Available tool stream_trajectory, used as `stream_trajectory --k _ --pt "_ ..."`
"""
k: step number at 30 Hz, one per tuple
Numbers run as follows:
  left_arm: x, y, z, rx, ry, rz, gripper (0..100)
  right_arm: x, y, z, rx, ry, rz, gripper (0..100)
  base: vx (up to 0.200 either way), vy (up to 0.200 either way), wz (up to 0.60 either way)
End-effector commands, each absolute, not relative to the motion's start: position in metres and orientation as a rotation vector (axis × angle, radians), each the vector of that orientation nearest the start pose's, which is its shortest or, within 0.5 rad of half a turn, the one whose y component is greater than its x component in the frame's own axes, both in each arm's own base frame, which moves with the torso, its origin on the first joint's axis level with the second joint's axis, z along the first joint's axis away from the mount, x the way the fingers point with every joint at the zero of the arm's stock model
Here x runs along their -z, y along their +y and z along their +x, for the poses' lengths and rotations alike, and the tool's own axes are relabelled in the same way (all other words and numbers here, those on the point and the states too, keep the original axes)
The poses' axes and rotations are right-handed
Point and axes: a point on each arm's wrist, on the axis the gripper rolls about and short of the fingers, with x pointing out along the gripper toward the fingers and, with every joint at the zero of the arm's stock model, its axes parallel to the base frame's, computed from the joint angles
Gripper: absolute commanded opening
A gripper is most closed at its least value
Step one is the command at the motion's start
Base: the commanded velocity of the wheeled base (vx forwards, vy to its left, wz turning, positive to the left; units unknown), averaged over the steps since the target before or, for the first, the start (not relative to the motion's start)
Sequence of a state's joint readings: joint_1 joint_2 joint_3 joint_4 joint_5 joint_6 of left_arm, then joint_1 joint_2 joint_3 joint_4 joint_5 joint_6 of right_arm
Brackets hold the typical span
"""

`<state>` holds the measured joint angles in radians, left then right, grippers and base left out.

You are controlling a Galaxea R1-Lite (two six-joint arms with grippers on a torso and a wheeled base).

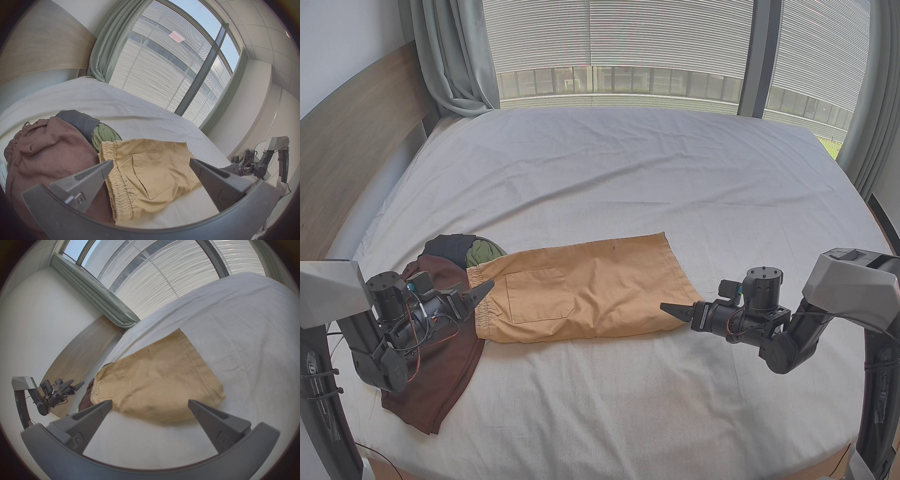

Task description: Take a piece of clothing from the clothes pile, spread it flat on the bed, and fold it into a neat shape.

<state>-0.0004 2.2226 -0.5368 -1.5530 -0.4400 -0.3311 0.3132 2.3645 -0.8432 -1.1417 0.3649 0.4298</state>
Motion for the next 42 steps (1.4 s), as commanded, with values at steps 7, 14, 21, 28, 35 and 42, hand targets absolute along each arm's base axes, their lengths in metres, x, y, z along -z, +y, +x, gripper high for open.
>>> stream_trajectory --k 7,14,21,28,35,42 --pt "-0.039 -0.010 0.336 0.414 0.215 -0.357 100 0.029 0.130 0.370 -0.559 0.601 0.416 100 0.000 0.000 0.00" --pt "-0.039 -0.010 0.337 0.414 0.214 -0.359 100 0.045 0.138 0.378 -0.536 0.603 0.408 100 0.000 0.000 0.00" --pt "-0.039 -0.010 0.337 0.412 0.214 -0.359 100 0.049 0.158 0.385 -0.554 0.595 0.428 100 0.000 0.000 0.00" --pt "-0.037 -0.009 0.337 0.409 0.220 -0.362 100 0.057 0.176 0.393 -0.579 0.585 0.457 100 0.000 0.000 0.00" --pt "-0.037 -0.010 0.337 0.411 0.220 -0.361 100 0.053 0.185 0.398 -0.585 0.574 0.532 100 0.000 0.000 0.00" --pt "-0.037 -0.010 0.337 0.412 0.222 -0.362 100 0.048 0.188 0.403 -0.589 0.558 0.561 100 0.000 0.000 0.00"
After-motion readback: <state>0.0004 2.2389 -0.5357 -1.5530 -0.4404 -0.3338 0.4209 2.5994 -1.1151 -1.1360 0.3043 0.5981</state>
